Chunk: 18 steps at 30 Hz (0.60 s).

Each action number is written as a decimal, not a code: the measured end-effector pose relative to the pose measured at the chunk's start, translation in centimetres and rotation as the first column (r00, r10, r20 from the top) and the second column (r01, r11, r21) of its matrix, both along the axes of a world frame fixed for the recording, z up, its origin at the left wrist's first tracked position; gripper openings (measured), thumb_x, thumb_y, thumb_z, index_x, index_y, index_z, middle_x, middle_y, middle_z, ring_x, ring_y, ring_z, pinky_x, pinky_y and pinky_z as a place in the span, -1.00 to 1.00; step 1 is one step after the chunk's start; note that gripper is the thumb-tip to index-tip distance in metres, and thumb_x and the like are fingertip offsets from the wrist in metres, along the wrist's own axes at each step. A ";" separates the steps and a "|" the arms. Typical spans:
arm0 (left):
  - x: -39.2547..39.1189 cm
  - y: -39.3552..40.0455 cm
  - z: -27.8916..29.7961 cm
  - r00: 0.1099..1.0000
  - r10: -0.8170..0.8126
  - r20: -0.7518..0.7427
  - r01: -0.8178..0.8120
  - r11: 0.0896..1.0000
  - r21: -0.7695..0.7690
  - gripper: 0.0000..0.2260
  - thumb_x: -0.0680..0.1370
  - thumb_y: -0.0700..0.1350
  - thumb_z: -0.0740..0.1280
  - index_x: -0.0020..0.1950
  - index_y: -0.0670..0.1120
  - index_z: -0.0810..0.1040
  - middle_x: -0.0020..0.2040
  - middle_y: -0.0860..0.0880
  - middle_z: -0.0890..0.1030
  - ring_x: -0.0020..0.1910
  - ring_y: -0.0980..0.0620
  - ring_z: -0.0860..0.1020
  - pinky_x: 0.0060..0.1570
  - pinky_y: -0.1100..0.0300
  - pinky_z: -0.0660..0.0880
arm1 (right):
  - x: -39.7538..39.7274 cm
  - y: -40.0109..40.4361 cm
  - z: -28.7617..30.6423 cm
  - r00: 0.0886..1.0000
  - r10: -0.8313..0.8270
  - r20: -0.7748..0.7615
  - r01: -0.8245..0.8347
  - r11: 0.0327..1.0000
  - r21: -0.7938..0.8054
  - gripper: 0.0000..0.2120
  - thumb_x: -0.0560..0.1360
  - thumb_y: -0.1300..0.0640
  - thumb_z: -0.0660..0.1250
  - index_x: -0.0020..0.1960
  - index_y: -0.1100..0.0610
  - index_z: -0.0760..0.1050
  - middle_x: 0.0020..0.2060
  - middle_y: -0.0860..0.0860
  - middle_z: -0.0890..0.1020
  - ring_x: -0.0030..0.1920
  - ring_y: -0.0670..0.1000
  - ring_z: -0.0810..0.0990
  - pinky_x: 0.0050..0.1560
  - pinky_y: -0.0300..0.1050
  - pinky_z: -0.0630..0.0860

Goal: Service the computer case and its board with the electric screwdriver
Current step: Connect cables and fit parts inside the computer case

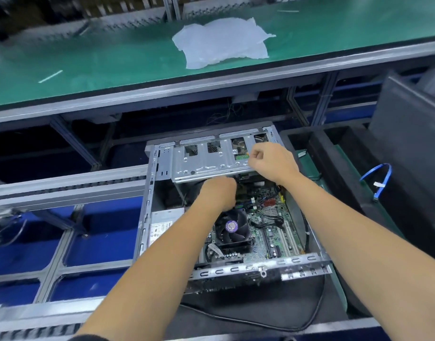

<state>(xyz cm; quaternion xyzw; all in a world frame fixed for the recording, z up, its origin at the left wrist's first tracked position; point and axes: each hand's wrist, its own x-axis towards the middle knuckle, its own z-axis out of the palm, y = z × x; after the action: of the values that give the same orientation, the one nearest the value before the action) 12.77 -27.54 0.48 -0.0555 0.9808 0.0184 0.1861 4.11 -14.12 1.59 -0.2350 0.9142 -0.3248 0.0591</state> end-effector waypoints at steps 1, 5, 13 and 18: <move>-0.1 0.3 0.9 0.997 -0.051 -0.054 0.051 0.999 -0.009 -0.93 0.56 -0.17 0.21 -0.08 -0.16 0.41 -0.16 -0.12 0.48 -0.20 -0.12 0.49 -0.27 0.09 0.39 | 0.1 0.1 0.1 1.000 -0.001 0.013 0.001 0.999 -0.032 -0.91 0.47 0.14 0.31 -0.20 0.01 0.55 -0.27 -0.14 0.59 -0.23 -0.05 0.52 -0.28 -0.23 0.35; -1.4 1.3 3.4 0.951 -0.122 -0.286 0.158 0.982 0.107 -0.71 0.58 -0.11 0.17 -0.35 -0.10 0.27 -0.39 -0.04 0.36 -0.40 -0.05 0.38 -0.46 0.16 0.24 | 0.1 0.7 1.0 0.994 -0.011 0.110 0.041 0.962 -0.269 -0.91 0.48 0.32 0.33 -0.17 0.28 0.60 -0.35 -0.05 0.58 -0.30 -0.06 0.49 -0.20 -0.12 0.42; -5.2 5.6 4.5 0.884 0.006 -0.468 0.202 0.897 0.393 -0.86 0.52 -0.20 0.18 -0.01 -0.13 0.50 -0.21 -0.09 0.50 -0.23 -0.14 0.46 -0.35 0.11 0.32 | -0.6 4.3 3.5 0.972 -0.192 0.138 0.230 0.907 -0.354 -0.81 0.49 0.31 0.34 -0.24 0.10 0.58 -0.33 0.02 0.62 -0.32 -0.05 0.54 -0.23 -0.17 0.48; -8.3 11.9 4.7 0.888 -0.067 -0.456 0.310 0.818 0.484 -0.89 0.49 -0.24 0.18 -0.15 -0.10 0.47 -0.24 -0.08 0.53 -0.25 -0.13 0.44 -0.37 0.13 0.27 | -3.1 10.6 3.1 0.930 -0.329 0.166 0.363 0.893 -0.265 -0.77 0.53 0.33 0.26 -0.22 0.11 0.56 -0.32 -0.04 0.57 -0.32 -0.06 0.49 -0.25 -0.17 0.40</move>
<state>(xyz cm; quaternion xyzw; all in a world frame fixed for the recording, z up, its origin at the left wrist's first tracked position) 4.43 -15.67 5.13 0.1047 0.9515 0.2888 -0.0197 1.05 -3.49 4.69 -0.0552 0.8785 -0.4742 0.0184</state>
